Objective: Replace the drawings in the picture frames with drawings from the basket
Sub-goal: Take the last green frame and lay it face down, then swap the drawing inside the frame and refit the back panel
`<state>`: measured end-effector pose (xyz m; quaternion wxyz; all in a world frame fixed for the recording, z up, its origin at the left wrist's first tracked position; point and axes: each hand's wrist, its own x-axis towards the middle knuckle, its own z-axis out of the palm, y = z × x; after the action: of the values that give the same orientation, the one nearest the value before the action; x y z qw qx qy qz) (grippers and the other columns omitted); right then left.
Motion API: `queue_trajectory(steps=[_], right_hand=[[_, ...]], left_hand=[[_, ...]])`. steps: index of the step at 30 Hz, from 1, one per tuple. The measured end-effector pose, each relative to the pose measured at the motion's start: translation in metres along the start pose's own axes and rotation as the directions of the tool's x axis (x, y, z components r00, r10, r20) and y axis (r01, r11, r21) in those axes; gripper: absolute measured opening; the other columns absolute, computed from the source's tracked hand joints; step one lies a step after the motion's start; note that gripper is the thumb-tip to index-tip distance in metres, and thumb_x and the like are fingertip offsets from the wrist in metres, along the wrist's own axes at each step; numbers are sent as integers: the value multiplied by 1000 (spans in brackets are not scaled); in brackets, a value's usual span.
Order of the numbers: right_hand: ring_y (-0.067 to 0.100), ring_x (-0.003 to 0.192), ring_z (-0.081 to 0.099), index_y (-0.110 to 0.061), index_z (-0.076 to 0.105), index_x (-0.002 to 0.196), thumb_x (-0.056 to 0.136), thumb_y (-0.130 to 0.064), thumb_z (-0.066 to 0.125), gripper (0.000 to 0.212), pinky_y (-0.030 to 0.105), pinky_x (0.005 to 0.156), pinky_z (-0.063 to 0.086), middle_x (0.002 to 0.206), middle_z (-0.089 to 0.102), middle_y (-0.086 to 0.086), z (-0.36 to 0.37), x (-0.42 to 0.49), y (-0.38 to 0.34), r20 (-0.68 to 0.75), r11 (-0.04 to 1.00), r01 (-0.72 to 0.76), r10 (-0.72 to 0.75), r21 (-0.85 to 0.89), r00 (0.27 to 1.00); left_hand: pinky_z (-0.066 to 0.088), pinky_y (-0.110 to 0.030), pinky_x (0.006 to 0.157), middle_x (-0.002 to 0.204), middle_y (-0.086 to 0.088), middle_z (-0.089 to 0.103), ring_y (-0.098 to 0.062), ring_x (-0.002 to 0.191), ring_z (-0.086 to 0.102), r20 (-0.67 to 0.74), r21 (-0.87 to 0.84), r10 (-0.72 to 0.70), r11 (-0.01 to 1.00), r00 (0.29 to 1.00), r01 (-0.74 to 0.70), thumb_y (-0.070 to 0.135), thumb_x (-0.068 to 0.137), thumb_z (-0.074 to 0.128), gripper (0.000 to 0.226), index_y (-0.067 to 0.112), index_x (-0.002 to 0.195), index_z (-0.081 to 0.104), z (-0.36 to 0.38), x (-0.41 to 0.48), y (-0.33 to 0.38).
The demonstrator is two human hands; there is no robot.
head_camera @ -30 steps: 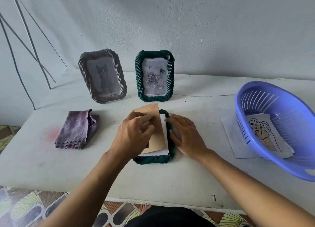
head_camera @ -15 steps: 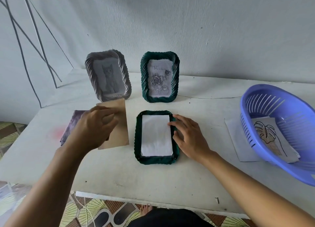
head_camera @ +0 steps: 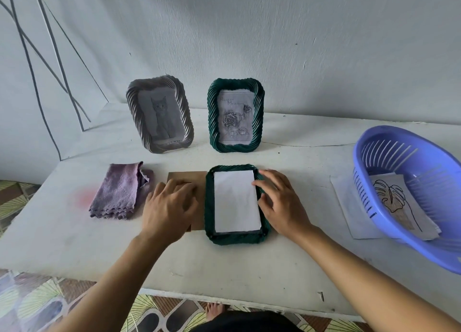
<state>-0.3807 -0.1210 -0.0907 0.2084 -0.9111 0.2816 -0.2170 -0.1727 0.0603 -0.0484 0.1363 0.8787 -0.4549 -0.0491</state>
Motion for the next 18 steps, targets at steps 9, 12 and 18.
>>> queue_trajectory(steps=[9, 12, 18], right_hand=[[20, 136, 37, -13, 64, 120, 88, -9, 55, 33, 35, 113, 37, 141, 51, 7, 1, -1, 3, -10, 1000, 7, -6, 22, 1000], [18, 136, 36, -14, 64, 122, 90, -9, 57, 33, 33, 113, 35, 141, 51, 5, 1, 0, 3, -7, 999, 3, -3, 38, 1000], [17, 135, 39, -16, 61, 127, 97, -23, 57, 31, 33, 113, 36, 141, 51, 2, 0, 3, 5, -4, 998, -7, 7, 63, 1000]], left_hand=[[36, -50, 92, 130, 11, 55, -28, 115, 43, -38, -49, -32, 998, 999, 30, 55, 87, 35, 41, 40, 113, 63, 4, 1, 2], [33, -48, 96, 127, 10, 56, -25, 120, 44, -62, -134, -14, 991, 998, 5, 55, 88, 39, 42, 41, 116, 65, -3, 16, 17], [33, -45, 95, 123, 4, 53, -22, 121, 46, 35, -25, 141, 990, 989, -140, 58, 90, 60, 45, 37, 130, 60, 4, 49, 41]])
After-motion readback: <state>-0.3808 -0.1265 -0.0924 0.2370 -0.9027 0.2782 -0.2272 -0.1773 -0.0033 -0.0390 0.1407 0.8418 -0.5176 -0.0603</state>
